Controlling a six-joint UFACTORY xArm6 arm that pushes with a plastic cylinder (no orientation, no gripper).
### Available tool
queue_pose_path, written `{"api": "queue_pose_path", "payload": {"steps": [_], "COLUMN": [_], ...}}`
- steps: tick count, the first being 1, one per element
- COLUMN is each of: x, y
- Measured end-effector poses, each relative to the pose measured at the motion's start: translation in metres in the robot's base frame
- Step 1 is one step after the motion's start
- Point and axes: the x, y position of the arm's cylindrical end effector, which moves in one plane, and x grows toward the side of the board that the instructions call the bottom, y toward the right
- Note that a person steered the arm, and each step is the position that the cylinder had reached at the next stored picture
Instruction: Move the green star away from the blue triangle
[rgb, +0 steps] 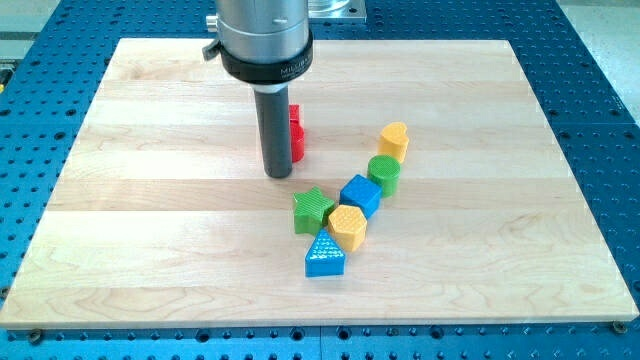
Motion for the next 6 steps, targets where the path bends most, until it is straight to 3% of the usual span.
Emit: {"api": "queue_pose_path", "payload": {"steps": [1, 3, 4, 5, 6], "x": [-0.039, 0.091, 0.129, 0.127, 0.099], "y": [0.000, -0.020, -0.004, 0.031, 0.034]}}
